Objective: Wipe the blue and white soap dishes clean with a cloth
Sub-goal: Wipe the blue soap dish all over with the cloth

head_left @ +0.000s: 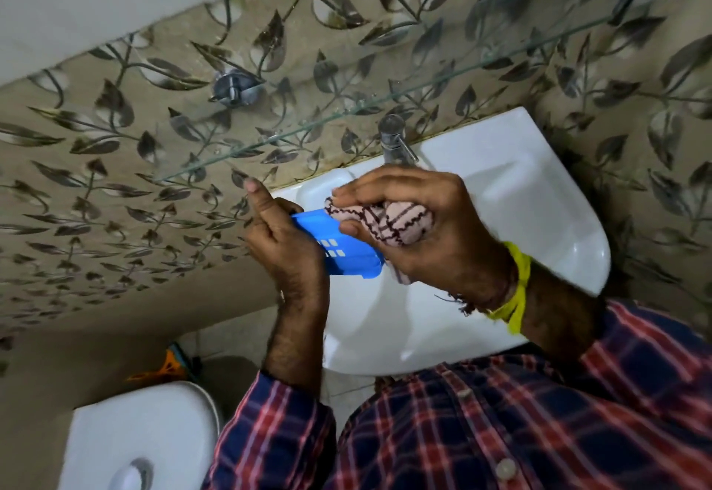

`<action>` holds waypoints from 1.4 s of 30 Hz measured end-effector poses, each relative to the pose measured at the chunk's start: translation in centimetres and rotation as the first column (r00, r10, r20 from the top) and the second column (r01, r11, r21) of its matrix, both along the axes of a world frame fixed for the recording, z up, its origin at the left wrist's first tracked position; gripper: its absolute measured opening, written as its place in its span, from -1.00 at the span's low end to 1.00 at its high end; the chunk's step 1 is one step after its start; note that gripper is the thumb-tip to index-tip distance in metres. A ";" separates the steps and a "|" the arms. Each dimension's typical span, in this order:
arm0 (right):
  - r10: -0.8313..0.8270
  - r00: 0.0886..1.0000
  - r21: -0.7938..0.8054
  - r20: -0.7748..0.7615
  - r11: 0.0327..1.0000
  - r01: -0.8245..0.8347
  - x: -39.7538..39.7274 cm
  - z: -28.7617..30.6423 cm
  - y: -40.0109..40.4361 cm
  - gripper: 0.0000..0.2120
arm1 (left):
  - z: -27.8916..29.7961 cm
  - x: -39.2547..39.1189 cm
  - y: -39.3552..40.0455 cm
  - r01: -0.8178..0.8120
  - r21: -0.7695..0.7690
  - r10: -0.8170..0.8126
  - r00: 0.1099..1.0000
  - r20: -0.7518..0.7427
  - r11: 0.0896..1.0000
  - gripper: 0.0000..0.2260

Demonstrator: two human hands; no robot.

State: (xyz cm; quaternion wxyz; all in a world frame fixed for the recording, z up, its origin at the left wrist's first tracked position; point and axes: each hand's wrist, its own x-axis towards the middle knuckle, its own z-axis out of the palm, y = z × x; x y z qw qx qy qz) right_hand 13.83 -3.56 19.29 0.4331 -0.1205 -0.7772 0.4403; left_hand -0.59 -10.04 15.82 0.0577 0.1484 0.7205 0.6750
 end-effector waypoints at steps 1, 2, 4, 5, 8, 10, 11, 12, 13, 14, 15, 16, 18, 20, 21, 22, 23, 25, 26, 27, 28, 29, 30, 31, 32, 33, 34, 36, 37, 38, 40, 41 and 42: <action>-0.022 1.000 -0.002 -0.011 1.000 0.022 0.3 -0.4 -0.3 -0.76 | 0.0 -0.3 0.0 -0.023 -0.003 0.023 1.000 0.007 1.000 -0.40; -0.048 0.999 -0.014 -0.023 0.999 0.047 0.8 -1.0 -0.8 -0.75 | 0.0 -0.6 0.0 -0.043 0.007 0.043 0.999 0.024 0.999 -0.39; -0.099 0.994 -0.041 -0.049 0.994 0.097 1.3 -1.8 -1.7 -0.73 | 0.0 -0.9 -0.1 -0.093 0.028 0.091 0.993 0.072 0.995 -0.38; -0.123 0.991 -0.049 -0.055 0.992 0.120 1.3 -1.9 -2.1 -0.72 | -0.1 -0.7 0.0 -0.101 0.031 0.098 0.991 0.093 0.994 -0.37; -0.137 0.990 -0.023 -0.039 0.990 0.136 0.4 -1.3 -1.8 -0.75 | -0.5 0.8 0.3 -0.113 0.056 0.102 0.979 0.179 0.992 -0.39; -0.133 0.991 -0.004 0.003 0.991 0.133 0.3 -0.7 -1.1 -0.78 | -0.6 1.6 0.0 -0.057 0.070 0.044 0.983 0.177 0.996 -0.46; -0.128 0.991 -0.010 0.024 0.992 0.128 0.4 -0.4 -0.7 -0.79 | -0.5 1.7 -0.4 0.025 0.054 -0.031 0.994 0.103 0.998 -0.48; -0.126 0.991 -0.020 0.043 0.992 0.127 0.6 -0.1 -0.4 -0.79 | -0.4 1.7 -0.8 0.130 -0.006 -0.130 0.991 -0.014 0.991 -0.49; -0.129 0.990 -0.025 0.061 0.991 0.131 0.7 0.2 0.1 -0.80 | 0.0 1.7 -1.2 0.238 -0.073 -0.245 0.962 -0.121 0.969 -0.51; -0.132 0.988 -0.024 0.079 0.991 0.134 0.7 0.5 0.5 -0.81 | 0.2 1.6 -1.4 0.313 -0.132 -0.335 0.921 -0.198 0.940 -0.53; -0.123 0.988 -0.020 0.095 0.992 0.125 0.5 0.8 0.8 -0.82 | 0.5 1.6 -1.4 0.368 -0.150 -0.393 0.895 -0.211 0.918 -0.55; -0.105 0.989 -0.014 0.107 0.994 0.107 0.3 1.0 1.1 -0.83 | 0.9 1.6 -1.4 0.400 -0.123 -0.417 0.888 -0.192 0.908 -0.57; -0.105 0.989 -0.005 0.101 0.994 0.106 0.0 1.0 1.0 -0.84 | 1.1 1.5 -1.1 0.396 -0.054 -0.400 0.904 -0.150 0.917 -0.61; -0.159 0.985 -0.038 0.062 0.986 0.161 0.2 0.4 0.4 -0.83 | 1.5 1.4 -1.2 0.372 -0.049 -0.375 0.912 -0.168 0.927 -0.64; -0.178 0.984 -0.065 0.031 0.982 0.179 0.4 0.0 0.0 -0.83 | 1.6 1.4 -1.2 0.370 -0.055 -0.374 0.911 -0.176 0.927 -0.64; -0.184 0.983 -0.087 0.000 0.979 0.184 0.8 -0.4 -0.4 -0.83 | 1.5 1.5 -1.1 0.359 -0.059 -0.364 0.917 -0.163 0.931 -0.61; -0.182 0.983 -0.103 -0.023 0.978 0.179 1.1 -0.9 -0.9 -0.83 | 1.5 1.6 -1.1 0.327 -0.049 -0.331 0.935 -0.130 0.944 -0.58; -0.196 0.980 -0.141 -0.032 0.972 0.189 1.7 -1.5 -1.8 -0.81 | 1.5 1.7 -1.0 0.261 0.009 -0.261 0.964 -0.044 0.965 -0.55; -0.208 0.978 -0.169 -0.029 0.965 0.200 1.8 -1.6 -2.0 -0.82 | 1.5 1.6 -0.9 0.243 0.030 -0.242 0.970 -0.017 0.970 -0.55; -0.220 0.975 -0.195 -0.027 0.958 0.211 1.7 -1.6 -2.2 -0.83 | 1.5 1.6 -0.7 0.227 0.038 -0.226 0.974 -0.012 0.973 -0.55; -0.232 0.972 -0.211 -0.031 0.952 0.220 1.5 -1.4 -2.1 -0.83 | 1.6 1.6 -0.5 0.215 0.051 -0.215 0.977 -0.012 0.975 -0.56; -0.238 0.970 -0.222 -0.047 0.949 0.222 1.2 -1.2 -1.9 -0.82 | 1.7 1.7 -0.3 0.201 0.074 -0.202 0.979 -0.003 0.977 -0.54; -0.243 0.967 -0.236 -0.072 0.947 0.220 1.0 -1.1 -1.7 -0.81 | 1.8 1.8 0.0 0.189 0.103 -0.192 0.981 0.021 0.977 -0.51; -0.248 0.964 -0.245 -0.092 0.944 0.219 0.9 -0.9 -1.7 -0.80 | 1.9 1.9 0.4 0.172 0.136 -0.181 0.982 0.057 0.976 -0.49; -0.248 0.964 -0.248 -0.095 0.944 0.219 0.9 -1.0 -1.8 -0.79 | 1.9 2.0 0.7 0.147 0.169 -0.165 0.981 0.101 0.975 -0.48; -0.246 0.966 -0.249 -0.085 0.944 0.219 1.0 -1.2 -2.1 -0.80 | 1.9 1.9 1.0 0.123 0.189 -0.151 0.978 0.145 0.974 -0.48; -0.243 0.968 -0.246 -0.065 0.944 0.220 1.2 -1.3 -2.4 -0.80 | 1.9 1.9 1.2 0.103 0.195 -0.138 0.975 0.173 0.975 -0.49; -0.239 0.970 -0.237 -0.040 0.946 0.223 1.4 -1.3 -2.4 -0.81 | 1.5 2.2 1.4 0.088 0.196 -0.128 0.971 0.202 0.977 -0.46; -0.248 0.968 -0.234 -0.046 0.944 0.230 1.3 -1.1 -2.0 -0.81 | 1.2 2.6 1.4 0.080 0.192 -0.121 0.970 0.213 0.978 -0.45; -0.265 0.962 -0.232 -0.062 0.941 0.244 1.0 -0.9 -1.5 -0.80 | 1.0 3.0 1.4 0.068 0.186 -0.109 0.969 0.224 0.980 -0.44; -0.280 0.956 -0.228 -0.088 0.940 0.254 0.5 -0.5 -1.1 -0.81 | 0.9 3.2 1.6 0.031 0.184 -0.080 0.961 0.264 0.982 -0.43; -0.265 0.961 -0.231 -0.077 0.943 0.241 0.4 -0.7 -1.3 -0.81 | 1.0 2.8 1.8 0.008 0.187 -0.063 0.955 0.290 0.982 -0.42; -0.241 0.970 -0.237 -0.041 0.945 0.225 0.6 -1.1 -1.7 -0.82 | 1.2 2.2 1.8 -0.017 0.177 -0.039 0.951 0.308 0.984 -0.41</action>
